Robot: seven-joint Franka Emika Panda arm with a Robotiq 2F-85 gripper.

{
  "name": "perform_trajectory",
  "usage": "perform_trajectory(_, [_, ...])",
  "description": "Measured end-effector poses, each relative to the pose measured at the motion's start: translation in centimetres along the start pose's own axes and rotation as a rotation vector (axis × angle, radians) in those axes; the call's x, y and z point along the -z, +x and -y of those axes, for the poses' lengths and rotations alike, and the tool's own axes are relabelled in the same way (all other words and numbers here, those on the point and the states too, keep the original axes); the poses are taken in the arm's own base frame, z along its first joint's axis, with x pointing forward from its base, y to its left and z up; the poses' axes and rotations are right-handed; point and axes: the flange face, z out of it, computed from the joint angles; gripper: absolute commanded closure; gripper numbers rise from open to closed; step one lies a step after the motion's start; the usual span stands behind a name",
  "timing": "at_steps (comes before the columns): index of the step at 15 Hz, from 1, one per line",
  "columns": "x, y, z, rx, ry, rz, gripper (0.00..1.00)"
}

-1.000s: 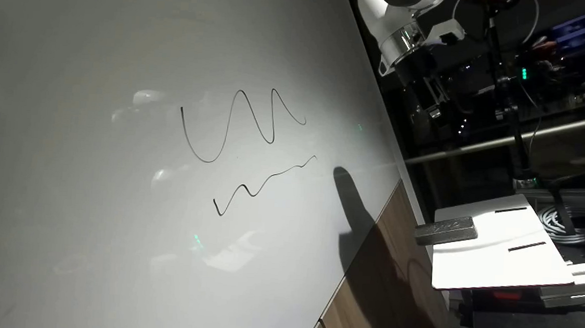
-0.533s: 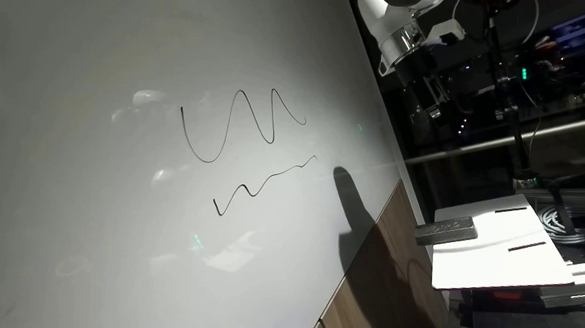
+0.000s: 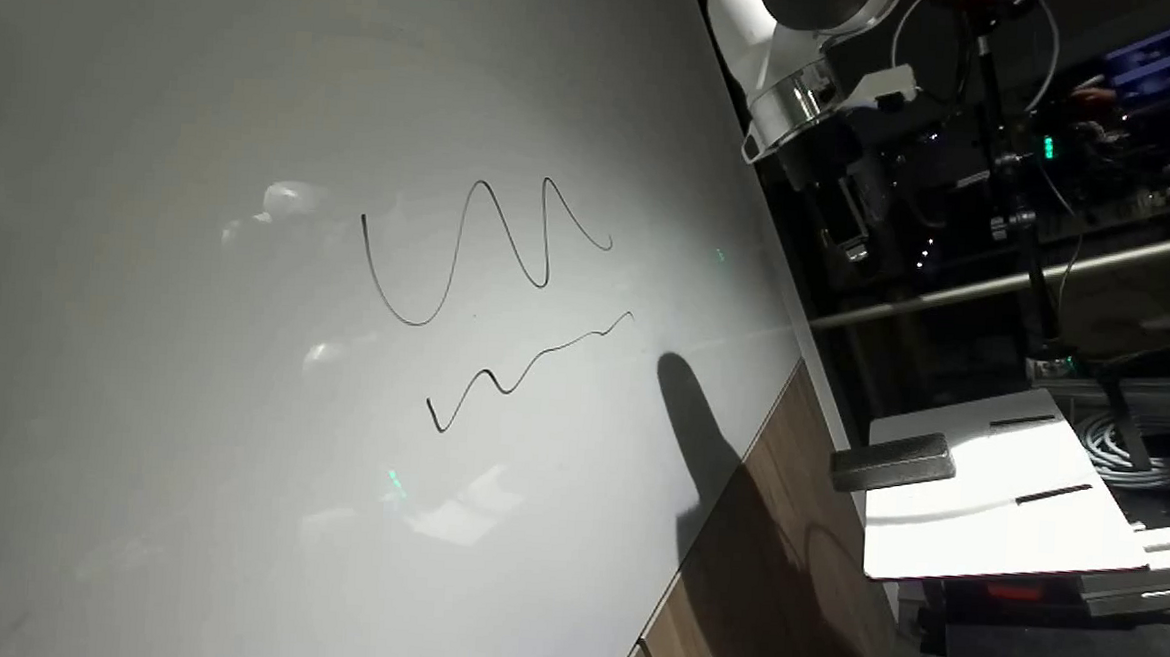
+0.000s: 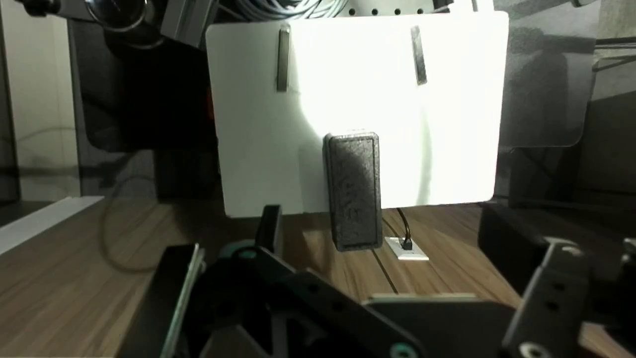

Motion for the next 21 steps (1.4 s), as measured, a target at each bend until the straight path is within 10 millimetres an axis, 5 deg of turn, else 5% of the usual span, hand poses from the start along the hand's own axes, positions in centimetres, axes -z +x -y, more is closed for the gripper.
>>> perform_trajectory(10, [-5.5,2.2,8.3,0.104,-0.123,-0.134,0.0])
perform_trajectory(21, [-7.0,1.7,10.3,0.084,-0.167,-0.101,0.0])
